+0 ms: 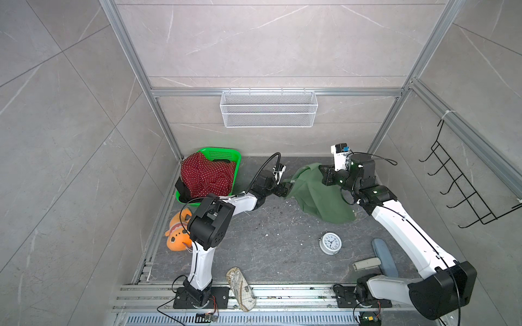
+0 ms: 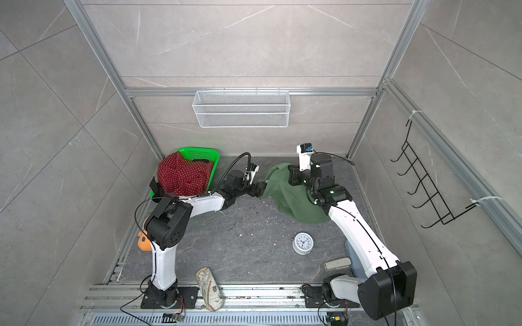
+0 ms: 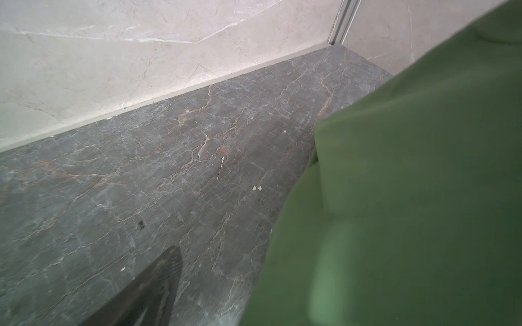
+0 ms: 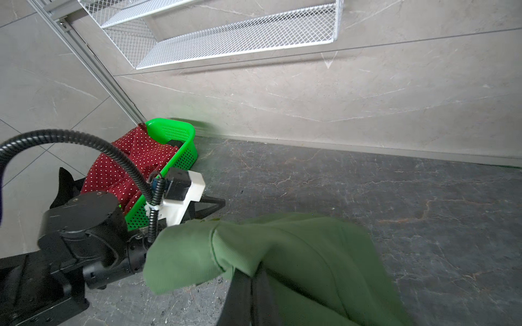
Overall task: Fold and stack skirts
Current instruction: Flatten out the skirt at the center of the table.
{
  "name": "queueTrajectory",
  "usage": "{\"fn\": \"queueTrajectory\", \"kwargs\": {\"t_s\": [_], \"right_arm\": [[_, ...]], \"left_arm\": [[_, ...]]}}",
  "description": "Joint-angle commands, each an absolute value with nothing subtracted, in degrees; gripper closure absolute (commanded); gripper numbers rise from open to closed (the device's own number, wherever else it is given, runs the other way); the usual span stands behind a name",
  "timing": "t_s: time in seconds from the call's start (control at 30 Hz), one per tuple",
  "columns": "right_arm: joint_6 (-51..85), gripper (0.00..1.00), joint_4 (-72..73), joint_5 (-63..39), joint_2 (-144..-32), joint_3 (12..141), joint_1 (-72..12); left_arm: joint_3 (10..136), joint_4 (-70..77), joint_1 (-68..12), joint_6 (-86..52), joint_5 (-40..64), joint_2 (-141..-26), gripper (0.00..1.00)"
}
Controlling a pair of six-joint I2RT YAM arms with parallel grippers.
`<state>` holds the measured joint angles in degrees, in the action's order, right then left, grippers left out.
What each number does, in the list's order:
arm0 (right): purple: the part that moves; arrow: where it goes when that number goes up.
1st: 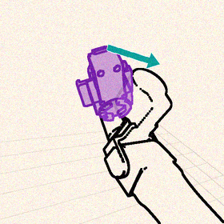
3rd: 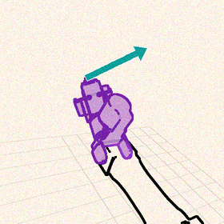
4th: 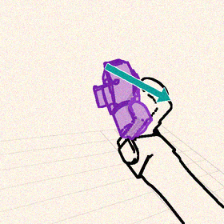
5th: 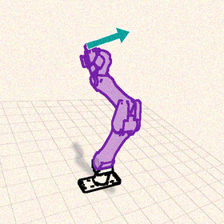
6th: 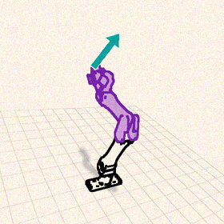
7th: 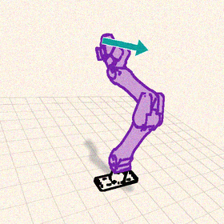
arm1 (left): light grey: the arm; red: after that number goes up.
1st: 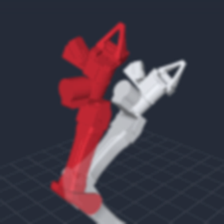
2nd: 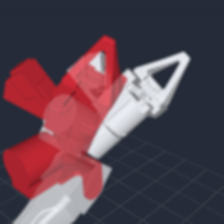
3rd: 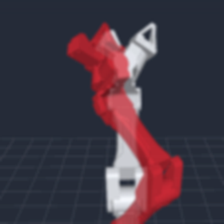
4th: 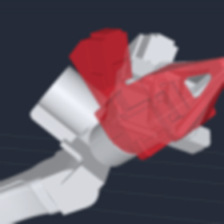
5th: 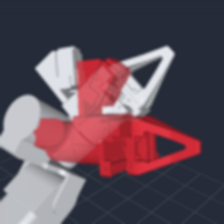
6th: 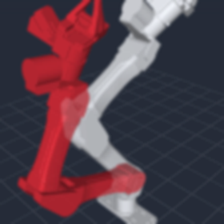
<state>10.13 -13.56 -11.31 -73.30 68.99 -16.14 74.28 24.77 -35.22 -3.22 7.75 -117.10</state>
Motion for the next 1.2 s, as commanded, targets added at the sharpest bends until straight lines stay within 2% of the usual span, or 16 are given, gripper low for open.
{"fn": "queueTrajectory", "kwargs": {"t_s": [0.0, 0.07, 0.23, 0.27, 0.73, 0.93, 1.17], "right_arm": [[8.8, 1.00, -13.8, -13.2, -71.5, 69.5, -16.1], [8.7, 1.00, -13.8, -13.3, -71.7, 69.7, -16.1], [9.2, 1.00, -13.7, -11.5, -72.8, 70.3, -16.0], [9.2, 1.00, -13.6, -11.0, -73.2, 70.4, -16.1], [7.9, 1.00, -14.2, -8.2, -77.4, 66.5, -16.0], [10.7, 1.00, -13.4, -10.6, -76.8, 59.9, -16.0], [12.7, 1.00, -13.6, -12.4, -78.3, 56.5, -16.0]], "left_arm": [[77.2, 30.6, -35.3, -4.5, 7.2, -117.6, 0.22], [77.3, 30.7, -35.3, -4.8, 7.2, -117.5, 0.38], [77.3, 27.9, -35.2, -4.8, 4.7, -115.6, 0.96], [77.5, 26.5, -35.2, -4.8, 3.6, -114.8, 1.00], [75.6, 2.0, -31.6, -7.1, -12.8, -96.9, 1.00], [74.2, -4.8, -31.6, -7.7, -12.5, -92.7, 1.00], [77.0, -11.4, -31.6, -11.1, -12.7, -95.5, 1.00]]}}
